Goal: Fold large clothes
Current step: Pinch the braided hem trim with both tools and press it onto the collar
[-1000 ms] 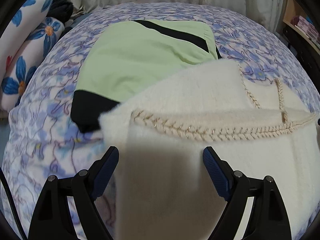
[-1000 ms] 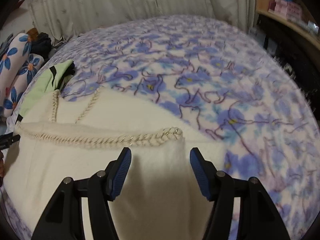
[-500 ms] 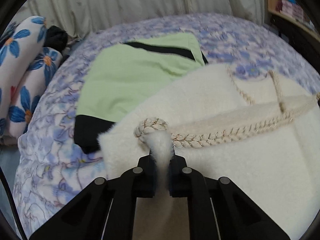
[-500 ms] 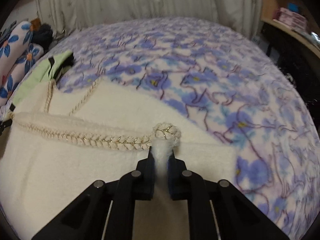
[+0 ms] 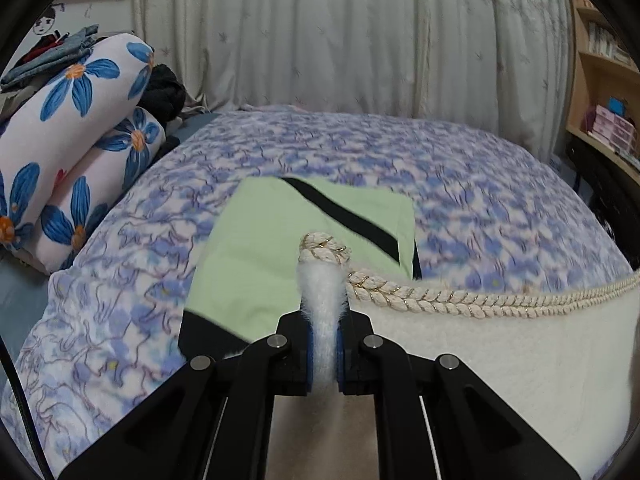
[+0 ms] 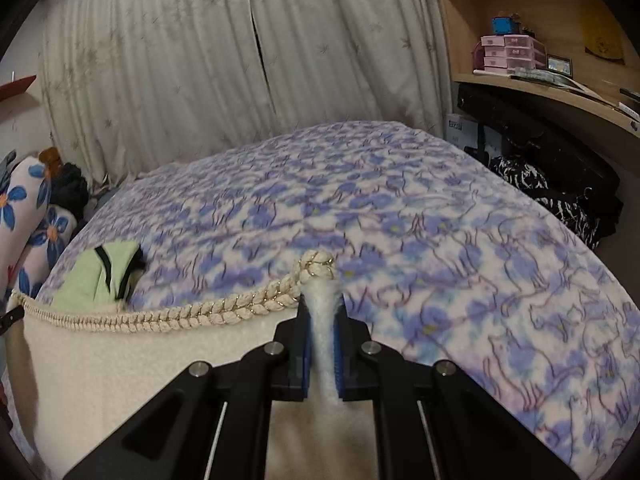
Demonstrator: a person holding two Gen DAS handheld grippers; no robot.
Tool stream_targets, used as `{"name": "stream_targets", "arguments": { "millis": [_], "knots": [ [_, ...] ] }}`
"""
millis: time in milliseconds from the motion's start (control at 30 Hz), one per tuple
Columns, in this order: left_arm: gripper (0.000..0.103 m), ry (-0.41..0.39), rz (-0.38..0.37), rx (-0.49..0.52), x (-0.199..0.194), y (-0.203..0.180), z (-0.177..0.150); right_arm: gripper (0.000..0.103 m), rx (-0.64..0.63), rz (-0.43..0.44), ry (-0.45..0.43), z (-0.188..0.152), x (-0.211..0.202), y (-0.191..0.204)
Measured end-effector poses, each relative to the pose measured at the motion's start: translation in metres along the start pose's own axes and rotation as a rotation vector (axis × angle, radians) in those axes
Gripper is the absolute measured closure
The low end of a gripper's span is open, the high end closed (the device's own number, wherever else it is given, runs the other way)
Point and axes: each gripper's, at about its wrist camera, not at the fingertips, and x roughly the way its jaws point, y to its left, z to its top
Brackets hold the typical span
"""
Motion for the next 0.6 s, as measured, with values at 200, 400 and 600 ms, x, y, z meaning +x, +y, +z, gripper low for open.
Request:
{"name": "stream_targets", "arguments": {
  "millis": [200, 400, 600],
  "knots": [
    [0.097, 0.102, 0.035, -0.040, 0.063, 0.003, -0.007, 0.095, -0.013, -0.057, 0.101, -0.006, 0.060, 0.004],
    [0.096, 0.205, 0.062, -0.034, 0.119, 0.006, -0.052, 0.094, 0.030, -0.100, 0.303, -0.050, 0.122, -0.010],
    [0.086, 0.222, 0.044, -0.049, 0.126, 0.010, -0.052, 0.078, 0.108, -0.083, 0.359, -0.050, 0.128, -0.024]
  ]
}}
